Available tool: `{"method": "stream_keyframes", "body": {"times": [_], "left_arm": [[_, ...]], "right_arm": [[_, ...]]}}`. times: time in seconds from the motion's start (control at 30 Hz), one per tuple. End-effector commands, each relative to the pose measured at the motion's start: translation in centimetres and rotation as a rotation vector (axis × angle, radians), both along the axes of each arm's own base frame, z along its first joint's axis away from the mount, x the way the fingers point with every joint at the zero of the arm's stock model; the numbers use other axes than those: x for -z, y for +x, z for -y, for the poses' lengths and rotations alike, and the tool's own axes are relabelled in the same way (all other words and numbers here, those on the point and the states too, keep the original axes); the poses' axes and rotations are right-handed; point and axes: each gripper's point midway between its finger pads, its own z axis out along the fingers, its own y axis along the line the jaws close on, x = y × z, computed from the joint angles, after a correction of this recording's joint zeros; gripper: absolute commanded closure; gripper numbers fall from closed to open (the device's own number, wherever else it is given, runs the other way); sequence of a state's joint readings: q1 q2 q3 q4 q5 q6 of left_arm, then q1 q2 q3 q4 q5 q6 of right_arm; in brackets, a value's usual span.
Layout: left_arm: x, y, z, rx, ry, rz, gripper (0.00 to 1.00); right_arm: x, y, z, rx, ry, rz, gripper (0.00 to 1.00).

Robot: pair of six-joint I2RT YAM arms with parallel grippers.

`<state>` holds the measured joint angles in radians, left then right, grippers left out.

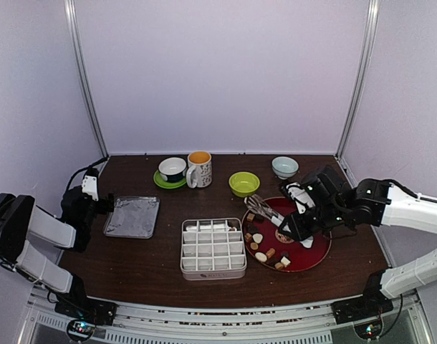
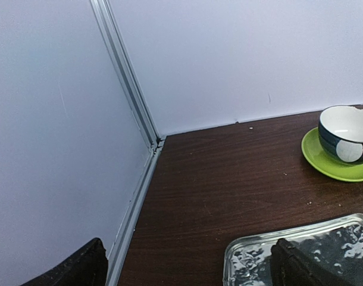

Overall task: Pack the chocolate
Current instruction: Pick up the fake chocolate from the plate, then place the fake chocolate in the empty pocket of the box.

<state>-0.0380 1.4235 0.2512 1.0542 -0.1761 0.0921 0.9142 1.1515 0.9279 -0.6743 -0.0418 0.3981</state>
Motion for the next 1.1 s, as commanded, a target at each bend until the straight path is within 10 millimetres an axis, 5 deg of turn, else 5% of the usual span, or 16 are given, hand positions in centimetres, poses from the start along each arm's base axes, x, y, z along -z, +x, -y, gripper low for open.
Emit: {"method": "stream_keyframes", "body": {"times": [0.0,0.7,1.07], "left_arm": [[-2.1,0.5,-0.3,-0.008,-0.003,0.077,0.02],[-2.1,0.5,-0.4,-0.01,-0.003,0.076,0.02],[-2.1,0.5,-0.3,-0.009,-0.003,0.077,0.02]], "right_arm": [[-2.5,-0.5,-1.8,-0.079,0.111,0.059,0.77],[-2.0,-2.3,-3.5,-0.146,0.186,0.031,0.77],[-0.8,-2.3,-6.0,-0.233,0.144,-0.002,0.77]]}}
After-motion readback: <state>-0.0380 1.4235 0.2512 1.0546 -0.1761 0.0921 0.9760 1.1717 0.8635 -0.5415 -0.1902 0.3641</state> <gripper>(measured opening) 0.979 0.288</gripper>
